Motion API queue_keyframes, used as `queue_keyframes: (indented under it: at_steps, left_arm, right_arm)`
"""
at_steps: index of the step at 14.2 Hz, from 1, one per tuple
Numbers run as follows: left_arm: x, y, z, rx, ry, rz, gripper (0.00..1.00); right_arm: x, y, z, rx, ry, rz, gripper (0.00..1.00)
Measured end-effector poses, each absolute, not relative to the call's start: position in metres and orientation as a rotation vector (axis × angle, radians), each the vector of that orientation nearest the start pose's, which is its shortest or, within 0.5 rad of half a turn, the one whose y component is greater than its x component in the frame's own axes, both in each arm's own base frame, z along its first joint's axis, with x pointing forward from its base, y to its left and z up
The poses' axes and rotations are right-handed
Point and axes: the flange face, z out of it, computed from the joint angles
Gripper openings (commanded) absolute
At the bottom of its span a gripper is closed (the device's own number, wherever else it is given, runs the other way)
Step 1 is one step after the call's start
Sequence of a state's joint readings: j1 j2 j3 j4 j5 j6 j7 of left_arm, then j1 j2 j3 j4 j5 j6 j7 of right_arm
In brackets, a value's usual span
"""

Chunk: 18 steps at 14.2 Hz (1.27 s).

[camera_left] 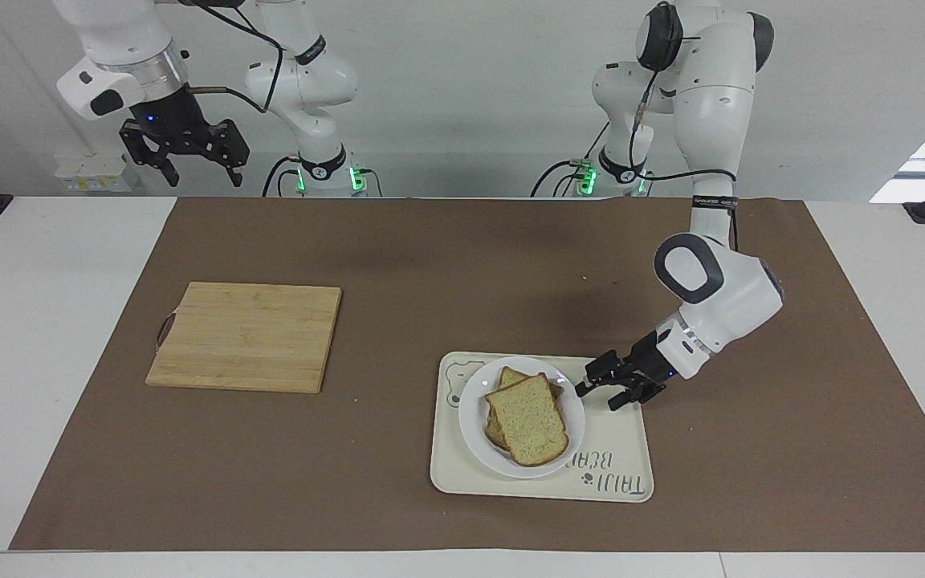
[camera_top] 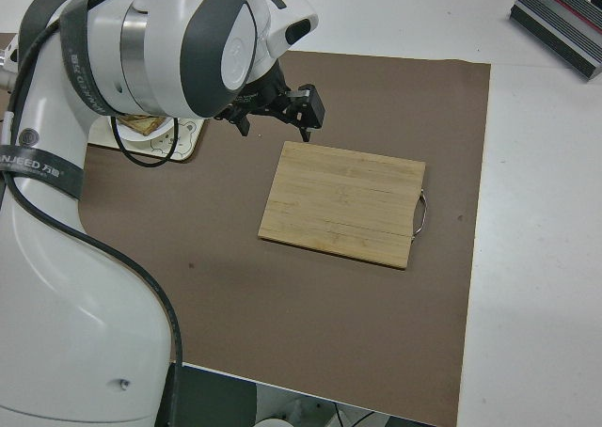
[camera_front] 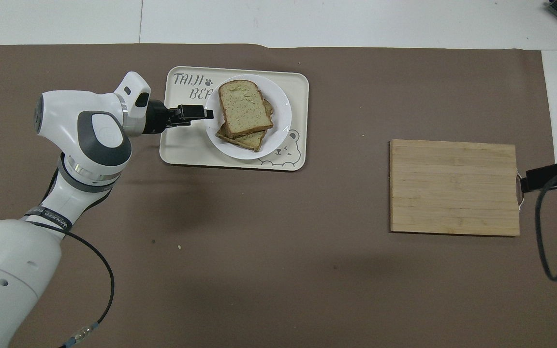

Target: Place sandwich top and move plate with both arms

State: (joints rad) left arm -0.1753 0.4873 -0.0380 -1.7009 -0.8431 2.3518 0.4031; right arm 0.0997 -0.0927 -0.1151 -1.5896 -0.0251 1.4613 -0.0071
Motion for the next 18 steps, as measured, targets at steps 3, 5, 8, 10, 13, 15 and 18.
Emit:
queue_keyframes:
  at_steps: [3,5,8,10,13,15,18]
  left_arm:
    - [0.664,-0.148,0.374,2.661,-0.170,0.237,1.00]
    - [0.658,-0.135,0.406,2.753,-0.240,0.232,1.00]
    - [0.644,-0.105,0.466,2.910,-0.392,0.260,1.00]
    - [0.630,-0.086,0.518,2.989,-0.452,0.247,1.00]
    - [0.605,-0.047,0.598,3.041,-0.419,0.134,1.00]
    - [0.591,-0.033,0.627,3.045,-0.397,0.068,1.00]
    - [0.562,-0.018,0.670,3.069,-0.382,0.057,1.00]
  right_arm:
    - [0.514,-0.014,0.656,-3.155,0.016,0.057,1.00]
    - [0.514,-0.014,0.656,-3.155,0.016,0.057,1.00]
    - [0.514,-0.014,0.656,-3.155,0.016,0.057,1.00]
    - [0.514,-0.014,0.656,-3.155,0.016,0.057,1.00]
    - [0.514,-0.014,0.656,-3.155,0.016,0.057,1.00]
    - [0.514,-0.014,0.656,-3.155,0.016,0.057,1.00]
    - [0.514,-0.014,0.656,-3.155,0.016,0.057,1.00]
